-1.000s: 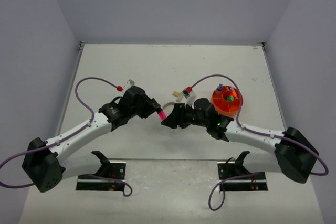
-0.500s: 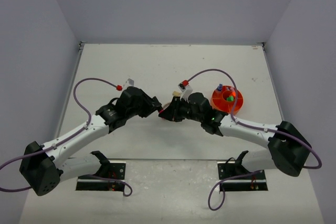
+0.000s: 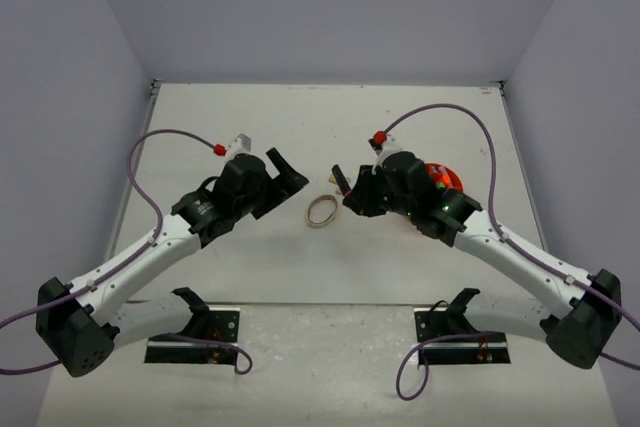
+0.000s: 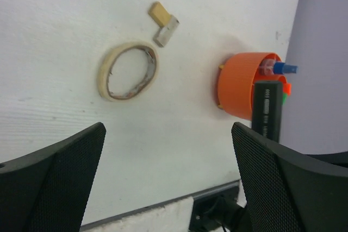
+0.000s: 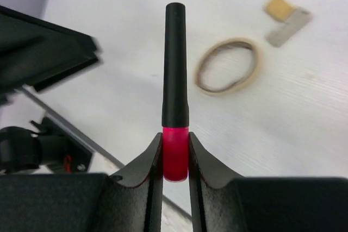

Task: Sort the stationery into containers
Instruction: Place the pen in the storage box.

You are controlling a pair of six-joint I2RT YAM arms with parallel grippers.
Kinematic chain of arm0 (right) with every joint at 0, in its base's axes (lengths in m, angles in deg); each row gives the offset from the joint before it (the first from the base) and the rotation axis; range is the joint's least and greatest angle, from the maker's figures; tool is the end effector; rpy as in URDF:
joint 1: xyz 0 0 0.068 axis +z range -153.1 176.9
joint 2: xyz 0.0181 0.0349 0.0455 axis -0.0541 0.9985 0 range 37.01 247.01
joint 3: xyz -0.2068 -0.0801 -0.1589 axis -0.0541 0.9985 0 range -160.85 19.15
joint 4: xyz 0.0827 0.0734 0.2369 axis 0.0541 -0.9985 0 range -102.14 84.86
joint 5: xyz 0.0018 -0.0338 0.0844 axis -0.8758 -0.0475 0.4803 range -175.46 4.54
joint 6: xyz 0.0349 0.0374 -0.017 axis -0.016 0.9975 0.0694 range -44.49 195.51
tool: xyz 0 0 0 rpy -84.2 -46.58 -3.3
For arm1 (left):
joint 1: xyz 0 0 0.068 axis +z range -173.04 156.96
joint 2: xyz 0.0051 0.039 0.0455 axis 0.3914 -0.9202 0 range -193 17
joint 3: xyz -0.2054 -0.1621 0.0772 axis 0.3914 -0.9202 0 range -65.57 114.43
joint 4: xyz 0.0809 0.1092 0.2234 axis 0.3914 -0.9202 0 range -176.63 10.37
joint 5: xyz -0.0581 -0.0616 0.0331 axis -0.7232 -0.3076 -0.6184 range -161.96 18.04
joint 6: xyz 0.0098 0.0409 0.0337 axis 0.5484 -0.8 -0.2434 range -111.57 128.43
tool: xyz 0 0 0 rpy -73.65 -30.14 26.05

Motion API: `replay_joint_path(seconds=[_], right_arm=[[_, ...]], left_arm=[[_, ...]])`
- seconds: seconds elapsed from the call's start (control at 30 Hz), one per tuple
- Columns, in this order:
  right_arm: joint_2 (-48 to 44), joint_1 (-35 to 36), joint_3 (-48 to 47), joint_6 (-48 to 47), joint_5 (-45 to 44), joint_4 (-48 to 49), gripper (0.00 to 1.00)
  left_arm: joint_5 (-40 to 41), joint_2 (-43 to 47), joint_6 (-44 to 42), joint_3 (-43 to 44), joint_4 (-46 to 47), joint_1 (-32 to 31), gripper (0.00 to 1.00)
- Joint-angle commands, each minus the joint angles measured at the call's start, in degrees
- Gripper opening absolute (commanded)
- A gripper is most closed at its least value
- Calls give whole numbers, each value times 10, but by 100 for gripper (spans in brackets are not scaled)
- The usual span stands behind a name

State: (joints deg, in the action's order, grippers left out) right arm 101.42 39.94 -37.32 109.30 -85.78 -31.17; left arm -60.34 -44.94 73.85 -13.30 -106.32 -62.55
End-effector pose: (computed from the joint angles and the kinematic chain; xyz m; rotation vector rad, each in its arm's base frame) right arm 0.1812 0.1690 0.3161 -0.1793 2.2586 0.7439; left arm 0.1859 -0.1440 0.2999 -0.6323 2.2200 -0.7813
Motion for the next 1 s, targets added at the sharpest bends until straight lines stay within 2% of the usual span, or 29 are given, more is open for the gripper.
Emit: replay_joint_path(seconds=[0.0,0.17,0.27,0.37,0.53,0.63,0.67,0.73,0.97], right_arm=[[-24,-75,-95,-108,-67,-273,0],[-5,-109,-146,-215,-78,-358,0],[36,-144,-207,-244,-106,-403,0],[70,-212,-271,-250,-57,-426,0],[132,-281,-277,-234,-23,-457,0],[158,-318,-270,-182,-45,-463,0],[166,-328,-265,-180,-27,-469,0],[174,-335,-256,-178,-4,-473,0],[198,-336,-247,-177,-14,-477,0]], left_arm=[[87,28,-175,74,-69,22,100],[94,46,-255,94,-100,24,100],[79,56,-290,103,-128,24,100],[75,73,-331,99,-145,24,100],[106,115,-370,58,-140,24,100],[103,122,-384,32,-131,24,100],[104,125,-387,24,-128,24,100],[108,130,-391,8,-121,24,100],[100,152,-400,-14,-99,25,100]])
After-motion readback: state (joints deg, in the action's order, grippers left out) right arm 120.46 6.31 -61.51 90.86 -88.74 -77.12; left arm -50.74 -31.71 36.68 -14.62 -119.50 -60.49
